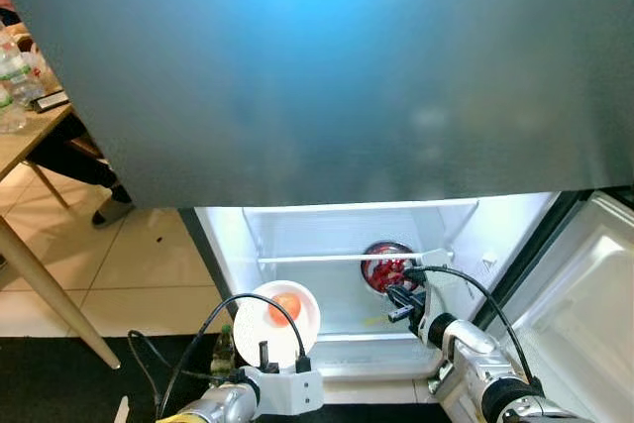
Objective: Restocking fridge
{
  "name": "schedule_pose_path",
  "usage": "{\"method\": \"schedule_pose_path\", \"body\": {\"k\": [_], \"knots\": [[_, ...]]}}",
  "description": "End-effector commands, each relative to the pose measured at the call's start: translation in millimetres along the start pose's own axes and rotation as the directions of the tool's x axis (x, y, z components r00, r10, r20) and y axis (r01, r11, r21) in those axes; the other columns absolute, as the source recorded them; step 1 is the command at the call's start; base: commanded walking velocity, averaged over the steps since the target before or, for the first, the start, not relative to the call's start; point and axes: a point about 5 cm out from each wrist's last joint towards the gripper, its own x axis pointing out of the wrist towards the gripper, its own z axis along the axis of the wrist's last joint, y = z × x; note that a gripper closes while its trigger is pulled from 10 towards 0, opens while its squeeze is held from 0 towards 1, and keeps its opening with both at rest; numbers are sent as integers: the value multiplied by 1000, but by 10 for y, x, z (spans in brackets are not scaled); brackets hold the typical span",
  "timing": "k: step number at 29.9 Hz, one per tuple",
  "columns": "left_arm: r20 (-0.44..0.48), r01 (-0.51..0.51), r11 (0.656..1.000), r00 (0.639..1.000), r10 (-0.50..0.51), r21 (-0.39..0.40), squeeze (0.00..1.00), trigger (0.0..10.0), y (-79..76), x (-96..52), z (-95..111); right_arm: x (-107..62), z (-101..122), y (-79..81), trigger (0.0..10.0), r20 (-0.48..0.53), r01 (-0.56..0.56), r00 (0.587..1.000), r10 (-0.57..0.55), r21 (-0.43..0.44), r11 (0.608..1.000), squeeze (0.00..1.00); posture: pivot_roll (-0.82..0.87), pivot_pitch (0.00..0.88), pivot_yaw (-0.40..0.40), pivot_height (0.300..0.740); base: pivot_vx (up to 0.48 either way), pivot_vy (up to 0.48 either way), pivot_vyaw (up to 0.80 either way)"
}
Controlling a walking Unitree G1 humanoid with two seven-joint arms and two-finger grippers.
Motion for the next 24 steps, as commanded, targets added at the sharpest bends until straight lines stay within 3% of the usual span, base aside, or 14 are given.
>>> {"method": "schedule_pose_path", "body": {"k": [1, 19, 24], "knots": [[-20, -30, 1000, 999, 30, -2, 0, 10000, 68, -11, -70, -1, -7, -3, 10000, -3, 3, 1000, -3, 16, 1000, 0, -11, 72, 21, 645, 0, 0, 0], [-8, -65, 997, 998, 65, -29, 0, 10000, 133, 24, 17, 45, 277, 20, 10000, 112, -56, 992, 54, 15, 998, 0, -27, 88, 22, 600, 0, 0, 0], [0, -88, 996, 996, 88, -22, 0, 10000, 213, 34, 30, 67, 367, 19, 10000, 108, -50, 993, 52, -21, 999, 0, -23, 107, 15, 590, 0, 0, 0]]}}
